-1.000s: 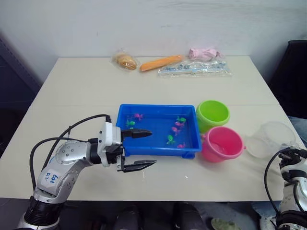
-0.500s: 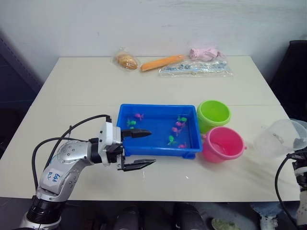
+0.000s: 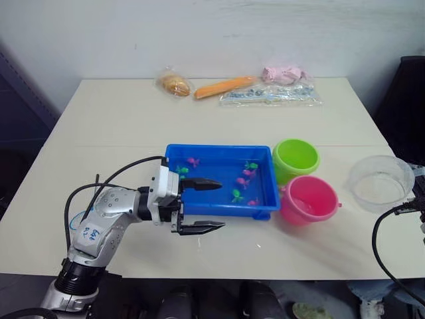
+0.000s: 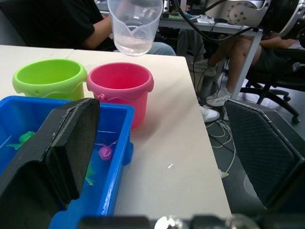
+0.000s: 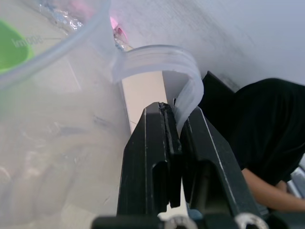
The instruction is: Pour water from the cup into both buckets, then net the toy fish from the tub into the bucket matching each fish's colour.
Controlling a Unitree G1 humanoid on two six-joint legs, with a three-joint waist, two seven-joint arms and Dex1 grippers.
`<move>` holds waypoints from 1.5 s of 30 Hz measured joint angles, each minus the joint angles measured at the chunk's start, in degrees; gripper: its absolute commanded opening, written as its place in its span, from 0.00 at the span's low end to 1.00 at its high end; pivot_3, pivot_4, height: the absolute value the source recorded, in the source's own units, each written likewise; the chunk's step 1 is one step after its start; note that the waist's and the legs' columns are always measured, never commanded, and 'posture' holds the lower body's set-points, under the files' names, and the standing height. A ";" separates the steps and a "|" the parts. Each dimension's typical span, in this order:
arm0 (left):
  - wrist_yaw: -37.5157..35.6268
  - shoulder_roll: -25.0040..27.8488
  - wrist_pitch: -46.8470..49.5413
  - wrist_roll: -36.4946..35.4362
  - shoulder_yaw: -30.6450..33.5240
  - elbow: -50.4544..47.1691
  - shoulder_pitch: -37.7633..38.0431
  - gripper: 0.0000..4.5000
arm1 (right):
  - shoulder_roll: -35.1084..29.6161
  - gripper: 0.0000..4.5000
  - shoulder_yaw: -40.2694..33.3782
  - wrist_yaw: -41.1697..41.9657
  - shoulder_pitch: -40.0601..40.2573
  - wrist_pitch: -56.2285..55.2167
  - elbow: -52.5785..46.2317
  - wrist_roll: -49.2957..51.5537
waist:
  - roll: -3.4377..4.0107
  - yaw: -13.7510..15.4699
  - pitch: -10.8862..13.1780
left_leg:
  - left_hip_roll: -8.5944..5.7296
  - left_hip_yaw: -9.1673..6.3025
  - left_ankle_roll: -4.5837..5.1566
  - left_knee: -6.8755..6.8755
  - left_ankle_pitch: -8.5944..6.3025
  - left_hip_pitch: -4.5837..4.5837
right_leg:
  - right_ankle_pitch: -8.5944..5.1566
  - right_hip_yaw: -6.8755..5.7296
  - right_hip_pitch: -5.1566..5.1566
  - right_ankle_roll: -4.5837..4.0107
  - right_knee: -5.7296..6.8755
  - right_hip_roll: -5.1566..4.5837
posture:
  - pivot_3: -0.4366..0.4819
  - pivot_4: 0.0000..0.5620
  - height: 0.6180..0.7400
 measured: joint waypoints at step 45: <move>2.42 -3.66 -0.68 2.31 -1.06 0.28 -0.15 1.00 | -6.59 0.01 8.42 -9.25 -6.97 -20.30 7.87 -30.35 | -0.23 -0.13 0.14 | 0.02 -0.01 -0.06 0.04 0.10 -0.01 | 0.01 0.00 0.01 0.01 0.01 0.05 | 0.48 0.27 1.00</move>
